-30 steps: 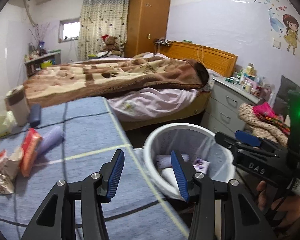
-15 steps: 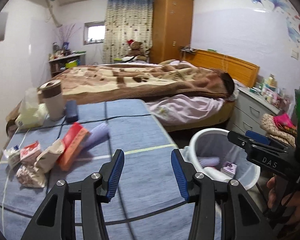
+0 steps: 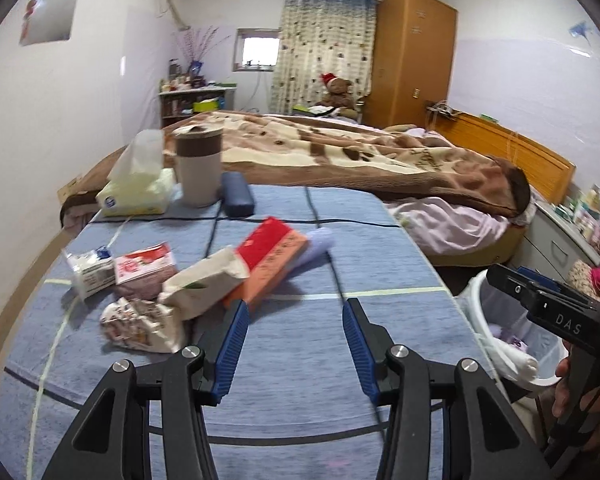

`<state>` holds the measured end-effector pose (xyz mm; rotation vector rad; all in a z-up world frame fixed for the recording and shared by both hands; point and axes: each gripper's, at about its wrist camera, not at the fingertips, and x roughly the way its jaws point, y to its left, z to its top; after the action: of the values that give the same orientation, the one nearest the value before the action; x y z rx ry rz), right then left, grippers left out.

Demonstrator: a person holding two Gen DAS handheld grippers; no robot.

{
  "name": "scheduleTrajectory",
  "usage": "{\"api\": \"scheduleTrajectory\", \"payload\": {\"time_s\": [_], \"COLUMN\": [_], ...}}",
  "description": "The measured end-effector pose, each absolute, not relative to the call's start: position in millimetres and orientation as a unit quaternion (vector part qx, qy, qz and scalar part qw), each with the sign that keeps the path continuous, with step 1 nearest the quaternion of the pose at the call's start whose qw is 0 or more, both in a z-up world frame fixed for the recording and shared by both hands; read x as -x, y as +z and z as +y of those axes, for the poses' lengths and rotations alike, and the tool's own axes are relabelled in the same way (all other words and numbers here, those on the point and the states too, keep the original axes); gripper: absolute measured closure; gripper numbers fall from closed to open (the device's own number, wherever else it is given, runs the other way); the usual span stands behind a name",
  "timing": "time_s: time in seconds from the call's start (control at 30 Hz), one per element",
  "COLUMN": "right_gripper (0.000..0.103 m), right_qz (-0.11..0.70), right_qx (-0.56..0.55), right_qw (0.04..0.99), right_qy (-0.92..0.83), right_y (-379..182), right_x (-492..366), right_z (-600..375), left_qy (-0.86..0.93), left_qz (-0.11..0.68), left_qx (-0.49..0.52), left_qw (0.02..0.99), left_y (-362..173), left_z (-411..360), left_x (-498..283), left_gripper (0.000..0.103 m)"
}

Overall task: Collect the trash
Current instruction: 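Move both open grippers from the bin back over the remaining trash, then grasp the patterned snack bag with the left gripper while the right gripper grasps the beige paper bag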

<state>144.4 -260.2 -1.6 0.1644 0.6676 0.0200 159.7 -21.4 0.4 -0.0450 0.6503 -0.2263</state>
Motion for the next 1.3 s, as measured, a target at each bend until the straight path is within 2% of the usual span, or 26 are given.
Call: {"api": "scheduleTrajectory", "payload": {"time_s": [0.77, 0.9, 1.3], "right_gripper": [0.034, 0.034, 0.034], "right_qz": [0.368, 0.381, 0.394], "right_qx": [-0.063, -0.082, -0.074], "right_qw": [0.922, 0.914, 0.902], "right_qy": [0.102, 0.115, 0.163], "right_y": [-19, -22, -28], "right_x": [-209, -219, -229], "right_z": [-174, -166, -130], "left_qy": [-0.036, -0.032, -0.013], "left_qz": [0.378, 0.400, 0.423], "left_qx": [0.054, 0.066, 0.075], "left_qw": [0.923, 0.913, 0.903], "left_y": [-51, -64, -81], "left_z": [76, 86, 109], "left_x": [-210, -220, -228], "left_gripper": [0.053, 0.045, 0.044]}}
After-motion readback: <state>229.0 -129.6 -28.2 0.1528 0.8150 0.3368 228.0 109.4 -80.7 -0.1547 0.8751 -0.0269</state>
